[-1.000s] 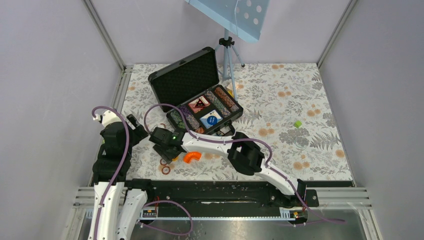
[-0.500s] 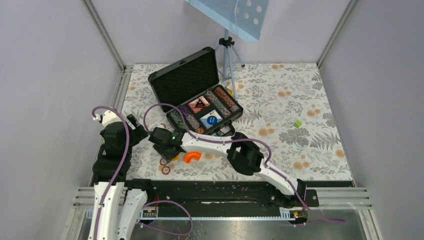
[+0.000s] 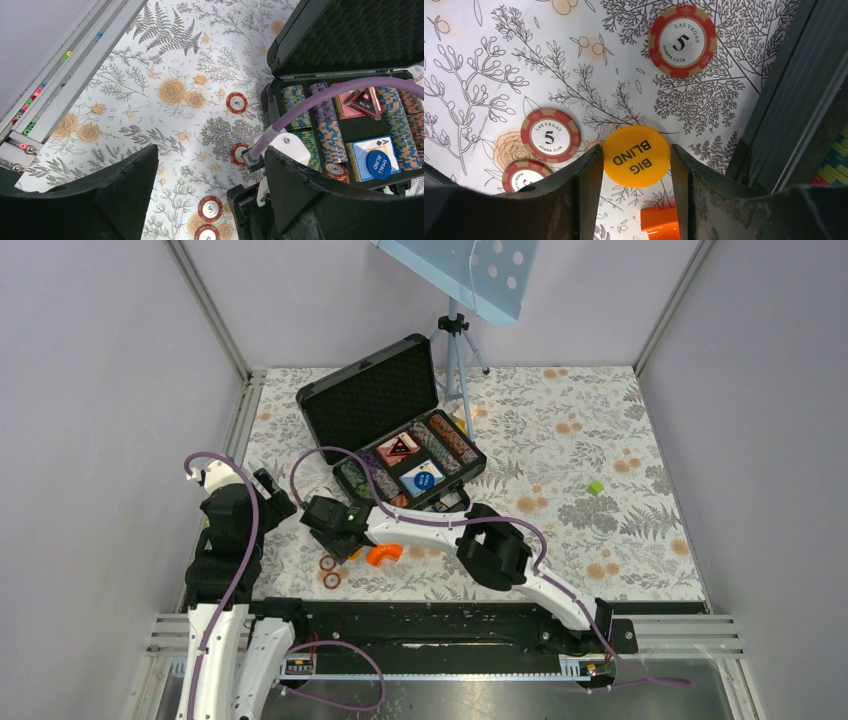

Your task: Pack up texas hold em set

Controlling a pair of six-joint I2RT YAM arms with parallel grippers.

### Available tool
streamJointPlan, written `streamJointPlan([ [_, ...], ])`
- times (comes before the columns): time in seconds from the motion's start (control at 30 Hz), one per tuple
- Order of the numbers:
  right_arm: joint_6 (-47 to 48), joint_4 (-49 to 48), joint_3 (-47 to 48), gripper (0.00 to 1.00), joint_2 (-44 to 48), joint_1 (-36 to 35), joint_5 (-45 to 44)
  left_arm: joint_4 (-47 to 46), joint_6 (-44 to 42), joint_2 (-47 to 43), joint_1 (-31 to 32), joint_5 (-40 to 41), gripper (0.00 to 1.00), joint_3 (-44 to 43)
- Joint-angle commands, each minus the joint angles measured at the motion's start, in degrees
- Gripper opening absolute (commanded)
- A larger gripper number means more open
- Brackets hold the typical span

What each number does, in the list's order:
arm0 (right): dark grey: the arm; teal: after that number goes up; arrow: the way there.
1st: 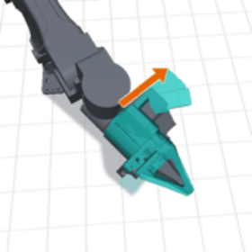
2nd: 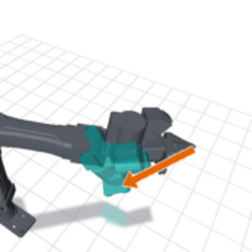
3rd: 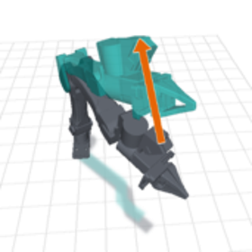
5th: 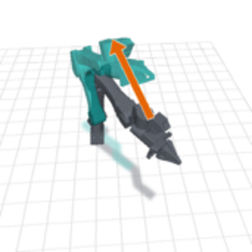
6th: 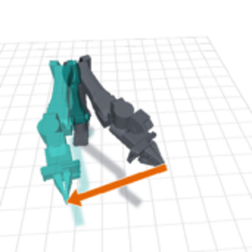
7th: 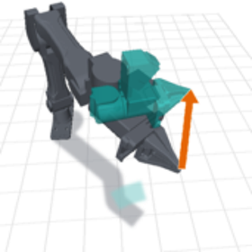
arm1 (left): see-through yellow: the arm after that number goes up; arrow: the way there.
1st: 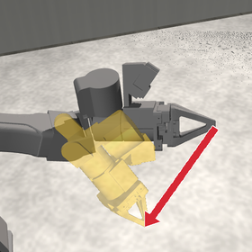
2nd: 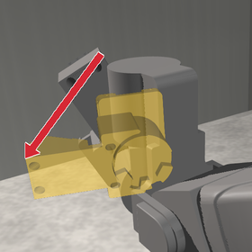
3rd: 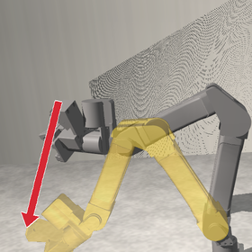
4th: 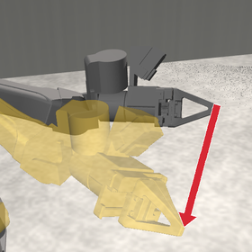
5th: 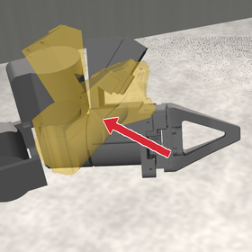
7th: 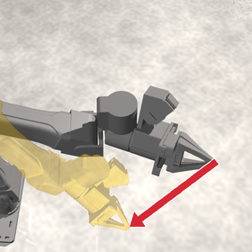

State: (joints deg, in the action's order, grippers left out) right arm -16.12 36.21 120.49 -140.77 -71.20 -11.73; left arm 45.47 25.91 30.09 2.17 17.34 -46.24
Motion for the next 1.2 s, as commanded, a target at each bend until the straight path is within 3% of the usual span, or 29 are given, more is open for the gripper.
streamJointPlan([
  [0.0, -0.3, 2.4, -4.6, 0.53, 1.4, 0.2, -1.4, -1.9, -0.7, -0.5, -0.3, 1.3, 0.77, 0.3],
  [0.2, -0.9, -4.2, -11.5, 0.53, 7.6, 0.3, -0.7, -1.6, -0.7, -0.7, -0.3, 1.7, 0.77, 0.2],
  [0.8, -2.6, -7.0, -10.7, 0.53, 13.5, 0.3, 1.3, -1.7, -0.6, -1.0, -0.3, 2.0, 0.77, 0.1],
  [1.17, -3.4, -9.3, -17.0, 0.53, 20.1, 0.6, -1.5, -1.7, -0.7, -1.0, -0.3, 2.0, 0.77, 0.2],
])
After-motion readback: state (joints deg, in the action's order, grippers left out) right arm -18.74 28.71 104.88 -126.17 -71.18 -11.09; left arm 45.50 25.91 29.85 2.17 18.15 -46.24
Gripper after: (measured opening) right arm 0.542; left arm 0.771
